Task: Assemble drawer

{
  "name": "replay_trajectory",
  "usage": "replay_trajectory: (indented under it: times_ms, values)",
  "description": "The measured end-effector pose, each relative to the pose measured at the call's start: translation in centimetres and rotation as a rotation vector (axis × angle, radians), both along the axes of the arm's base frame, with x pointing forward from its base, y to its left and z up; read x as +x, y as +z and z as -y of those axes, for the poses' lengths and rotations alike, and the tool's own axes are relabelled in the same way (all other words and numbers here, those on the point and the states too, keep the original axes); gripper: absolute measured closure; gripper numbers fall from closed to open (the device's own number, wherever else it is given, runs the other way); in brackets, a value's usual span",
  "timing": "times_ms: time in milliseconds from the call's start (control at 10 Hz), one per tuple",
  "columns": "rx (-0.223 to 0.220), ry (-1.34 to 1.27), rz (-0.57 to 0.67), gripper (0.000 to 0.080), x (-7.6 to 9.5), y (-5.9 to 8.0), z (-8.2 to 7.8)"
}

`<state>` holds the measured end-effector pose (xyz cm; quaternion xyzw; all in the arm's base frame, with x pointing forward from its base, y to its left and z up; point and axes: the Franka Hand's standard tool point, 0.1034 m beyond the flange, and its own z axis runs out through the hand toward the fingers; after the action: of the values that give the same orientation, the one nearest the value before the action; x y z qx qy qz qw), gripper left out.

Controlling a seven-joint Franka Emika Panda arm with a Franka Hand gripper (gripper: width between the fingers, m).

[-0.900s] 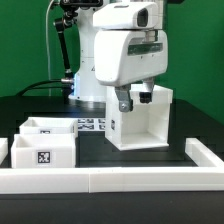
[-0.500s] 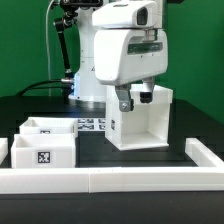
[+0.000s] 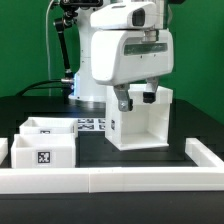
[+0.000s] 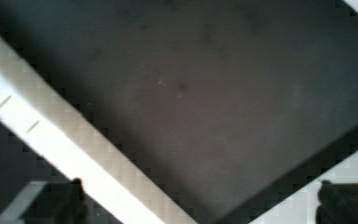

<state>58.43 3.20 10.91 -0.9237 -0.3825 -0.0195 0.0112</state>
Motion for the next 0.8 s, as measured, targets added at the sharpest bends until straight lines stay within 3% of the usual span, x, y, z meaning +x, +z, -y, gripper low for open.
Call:
replay_trajectory:
  times_ms: [200,600,800]
  values:
    - [0.015,-0.189,-0.006,0.015,-0.3,-0.2,-1.1]
    - [0.025,-0.424,-0.017,0.015,-0.4,-0.2,-1.4]
    - [0.022,-0.491,-0.022,0.015,-1.9,0.1,-2.3]
